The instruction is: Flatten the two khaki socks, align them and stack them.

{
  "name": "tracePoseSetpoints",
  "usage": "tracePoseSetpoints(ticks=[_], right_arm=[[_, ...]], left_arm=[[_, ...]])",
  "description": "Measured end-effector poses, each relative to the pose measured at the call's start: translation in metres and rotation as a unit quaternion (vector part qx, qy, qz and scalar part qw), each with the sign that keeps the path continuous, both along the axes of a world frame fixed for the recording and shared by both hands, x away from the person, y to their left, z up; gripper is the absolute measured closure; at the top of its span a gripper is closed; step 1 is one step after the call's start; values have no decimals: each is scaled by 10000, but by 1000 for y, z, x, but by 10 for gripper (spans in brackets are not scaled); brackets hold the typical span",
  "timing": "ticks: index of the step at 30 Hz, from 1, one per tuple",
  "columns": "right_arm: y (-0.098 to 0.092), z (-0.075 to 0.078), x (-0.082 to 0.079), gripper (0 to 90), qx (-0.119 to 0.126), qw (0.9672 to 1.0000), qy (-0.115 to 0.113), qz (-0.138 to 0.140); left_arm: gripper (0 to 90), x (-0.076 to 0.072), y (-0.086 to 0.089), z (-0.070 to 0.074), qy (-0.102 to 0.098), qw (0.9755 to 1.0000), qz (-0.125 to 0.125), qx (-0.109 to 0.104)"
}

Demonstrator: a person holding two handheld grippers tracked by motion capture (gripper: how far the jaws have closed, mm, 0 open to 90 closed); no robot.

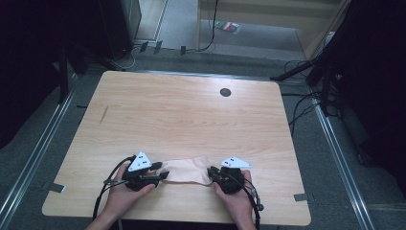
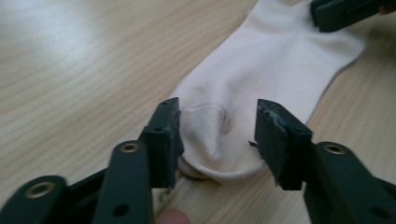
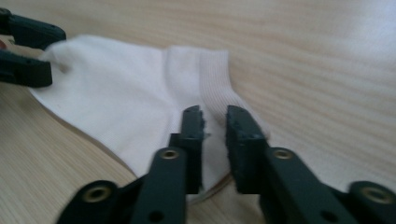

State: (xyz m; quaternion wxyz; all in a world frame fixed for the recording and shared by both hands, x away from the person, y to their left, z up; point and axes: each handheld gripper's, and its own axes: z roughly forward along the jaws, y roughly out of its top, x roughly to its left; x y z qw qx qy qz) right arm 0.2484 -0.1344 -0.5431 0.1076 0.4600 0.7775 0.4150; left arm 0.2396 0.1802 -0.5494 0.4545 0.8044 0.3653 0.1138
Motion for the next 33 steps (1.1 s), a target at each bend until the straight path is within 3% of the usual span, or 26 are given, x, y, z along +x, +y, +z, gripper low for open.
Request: tracePoseSetpoints(ticks=[2,4,7,9,12,19,33], right_arm=[[-4,5,-1,591,171,9995,-269,-51],[-10,10,-1,440,249,9977,-571,-248],[-23,16,2,238,393,9956,-684,-510],[-32,17,5,161,550,9944,-680,-597],[-46,17,7,129,665,9928,-726,-689],[-74,18,8,125,534,9894,-774,-1110],[-120,14,-2,98,463,9872,-883,-1249]], left_arm=[[420,0,8,3,-76,9994,27,-338],[330,0,16,7,-152,9984,155,-515],[170,2,27,11,-180,9972,447,-575],[138,3,34,12,-233,9964,628,-510],[137,5,47,14,-238,9944,856,-564],[137,3,84,13,-254,9911,1149,-618],[135,-14,141,8,-229,9813,1838,-531]])
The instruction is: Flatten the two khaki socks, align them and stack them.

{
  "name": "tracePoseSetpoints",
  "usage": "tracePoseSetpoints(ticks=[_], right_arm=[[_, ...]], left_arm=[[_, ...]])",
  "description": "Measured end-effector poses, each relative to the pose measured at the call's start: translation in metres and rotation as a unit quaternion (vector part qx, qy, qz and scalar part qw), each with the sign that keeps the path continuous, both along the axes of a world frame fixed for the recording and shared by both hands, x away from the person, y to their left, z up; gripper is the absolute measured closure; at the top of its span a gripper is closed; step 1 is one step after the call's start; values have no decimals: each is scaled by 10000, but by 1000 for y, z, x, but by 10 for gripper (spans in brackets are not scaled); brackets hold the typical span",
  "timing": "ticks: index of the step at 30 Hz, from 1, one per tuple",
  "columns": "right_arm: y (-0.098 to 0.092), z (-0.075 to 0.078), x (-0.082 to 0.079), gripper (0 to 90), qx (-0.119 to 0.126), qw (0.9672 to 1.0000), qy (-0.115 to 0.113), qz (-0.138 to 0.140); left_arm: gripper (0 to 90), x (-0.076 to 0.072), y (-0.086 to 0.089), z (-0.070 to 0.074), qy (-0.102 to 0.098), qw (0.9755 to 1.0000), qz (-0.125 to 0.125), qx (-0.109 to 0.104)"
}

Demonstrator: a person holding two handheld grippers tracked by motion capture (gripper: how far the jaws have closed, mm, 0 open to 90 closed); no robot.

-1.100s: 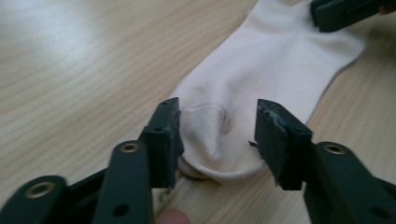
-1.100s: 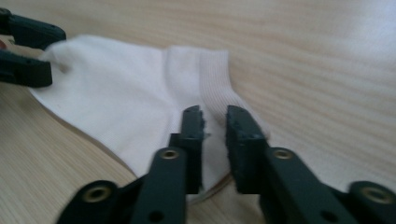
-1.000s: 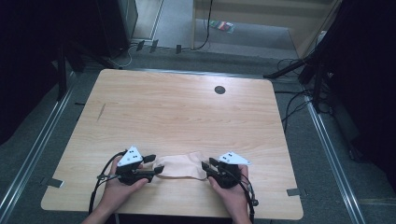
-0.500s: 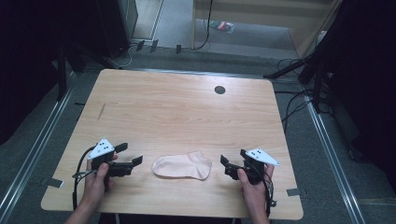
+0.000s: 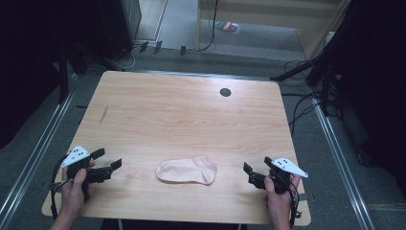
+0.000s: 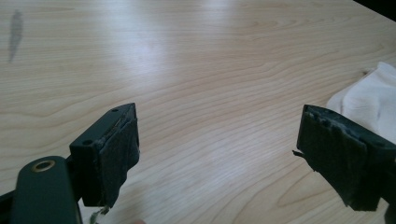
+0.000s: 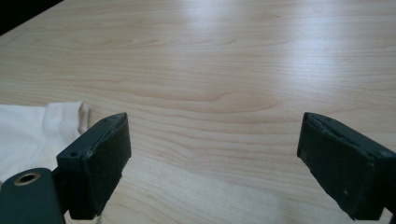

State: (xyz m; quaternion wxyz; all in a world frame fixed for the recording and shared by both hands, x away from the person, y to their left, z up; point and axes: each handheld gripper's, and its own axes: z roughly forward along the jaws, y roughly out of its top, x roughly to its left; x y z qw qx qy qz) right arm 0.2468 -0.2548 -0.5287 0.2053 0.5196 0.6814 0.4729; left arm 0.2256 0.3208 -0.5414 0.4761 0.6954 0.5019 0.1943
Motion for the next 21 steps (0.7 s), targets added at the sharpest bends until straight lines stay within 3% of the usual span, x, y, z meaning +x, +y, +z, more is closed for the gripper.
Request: tracePoseSetpoints(ticks=[12,21], right_arm=[[-33,-9,-12,93,-94,9997,111,-218],[-61,-12,-24,101,-3,9987,133,-490]], left_arm=[[134,-14,39,-5,22,9989,475,28],[134,-25,54,-7,22,9977,659,142]])
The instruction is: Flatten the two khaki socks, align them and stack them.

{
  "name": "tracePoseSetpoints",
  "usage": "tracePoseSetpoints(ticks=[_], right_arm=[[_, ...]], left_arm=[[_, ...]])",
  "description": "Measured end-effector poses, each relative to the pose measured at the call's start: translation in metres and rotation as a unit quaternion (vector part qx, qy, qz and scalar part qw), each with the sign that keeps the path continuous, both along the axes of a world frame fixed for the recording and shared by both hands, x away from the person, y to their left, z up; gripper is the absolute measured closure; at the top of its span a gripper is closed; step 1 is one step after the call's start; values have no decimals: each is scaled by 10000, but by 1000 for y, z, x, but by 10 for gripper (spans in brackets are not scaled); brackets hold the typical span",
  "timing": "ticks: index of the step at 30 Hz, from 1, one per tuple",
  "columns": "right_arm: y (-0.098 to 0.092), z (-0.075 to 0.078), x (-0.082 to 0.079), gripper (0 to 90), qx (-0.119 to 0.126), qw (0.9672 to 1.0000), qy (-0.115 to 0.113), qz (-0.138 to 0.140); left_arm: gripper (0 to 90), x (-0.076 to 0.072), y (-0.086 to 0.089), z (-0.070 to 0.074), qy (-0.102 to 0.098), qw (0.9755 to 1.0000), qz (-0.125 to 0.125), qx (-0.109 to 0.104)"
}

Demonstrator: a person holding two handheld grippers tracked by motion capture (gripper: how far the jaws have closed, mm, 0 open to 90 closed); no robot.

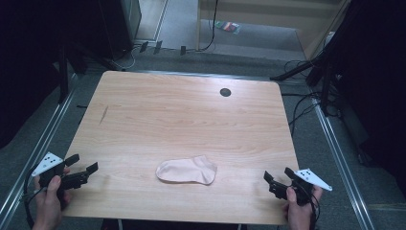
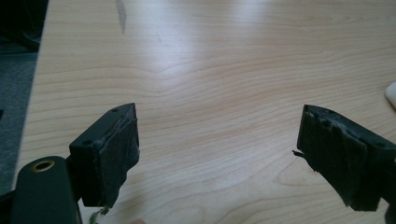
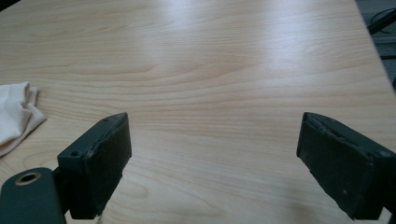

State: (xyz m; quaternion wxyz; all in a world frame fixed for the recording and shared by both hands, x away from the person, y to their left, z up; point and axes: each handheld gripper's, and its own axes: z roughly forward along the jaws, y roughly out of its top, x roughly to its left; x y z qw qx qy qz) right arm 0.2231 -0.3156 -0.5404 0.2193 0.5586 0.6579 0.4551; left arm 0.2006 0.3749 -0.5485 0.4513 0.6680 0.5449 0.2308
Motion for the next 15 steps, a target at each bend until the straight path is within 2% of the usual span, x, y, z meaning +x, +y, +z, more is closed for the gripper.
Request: tracePoseSetpoints(ticks=[8,13,15], right_arm=[[-20,-4,-9,107,31,9997,47,-231],[-24,-5,-8,118,188,9993,119,-301],[-24,-7,-7,121,206,9992,190,-298]], left_arm=[[134,-10,13,-2,-29,9998,196,-97],[134,-8,7,-4,24,9998,178,91],[134,-7,6,-4,27,9998,167,106]])
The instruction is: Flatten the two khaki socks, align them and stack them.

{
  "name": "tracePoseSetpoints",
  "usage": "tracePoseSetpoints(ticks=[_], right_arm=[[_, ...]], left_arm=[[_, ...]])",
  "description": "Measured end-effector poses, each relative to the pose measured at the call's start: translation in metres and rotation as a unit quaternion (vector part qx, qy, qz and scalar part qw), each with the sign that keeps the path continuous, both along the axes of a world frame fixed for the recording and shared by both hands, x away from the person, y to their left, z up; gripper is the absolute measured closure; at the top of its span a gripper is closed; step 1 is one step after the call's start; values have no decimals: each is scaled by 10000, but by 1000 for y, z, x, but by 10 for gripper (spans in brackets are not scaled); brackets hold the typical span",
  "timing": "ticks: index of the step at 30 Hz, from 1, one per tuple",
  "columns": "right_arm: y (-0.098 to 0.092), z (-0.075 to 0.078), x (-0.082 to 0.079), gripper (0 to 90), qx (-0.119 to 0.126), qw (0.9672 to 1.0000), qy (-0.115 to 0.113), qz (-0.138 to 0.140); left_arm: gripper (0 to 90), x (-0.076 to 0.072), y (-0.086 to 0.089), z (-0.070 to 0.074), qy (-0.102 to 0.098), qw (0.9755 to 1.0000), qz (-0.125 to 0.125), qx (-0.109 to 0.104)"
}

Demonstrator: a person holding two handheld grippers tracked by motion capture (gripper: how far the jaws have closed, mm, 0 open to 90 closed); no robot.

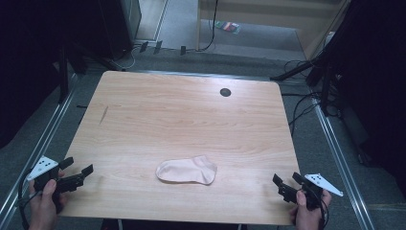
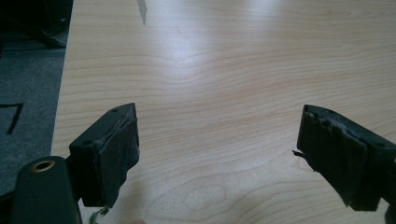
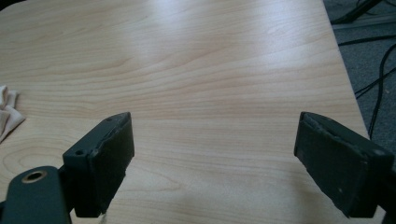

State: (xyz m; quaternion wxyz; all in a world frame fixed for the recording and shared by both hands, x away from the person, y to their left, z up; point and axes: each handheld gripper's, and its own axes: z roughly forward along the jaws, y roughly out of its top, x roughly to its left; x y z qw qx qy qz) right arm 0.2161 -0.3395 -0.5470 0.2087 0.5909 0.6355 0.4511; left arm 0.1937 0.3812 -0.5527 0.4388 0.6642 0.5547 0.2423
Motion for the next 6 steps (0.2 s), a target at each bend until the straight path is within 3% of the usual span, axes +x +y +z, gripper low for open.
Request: tracePoseSetpoints(ticks=[6], right_arm=[[3,-2,3,126,-82,9999,71,8]], left_arm=[[134,1,2,0,69,9999,36,-71]])
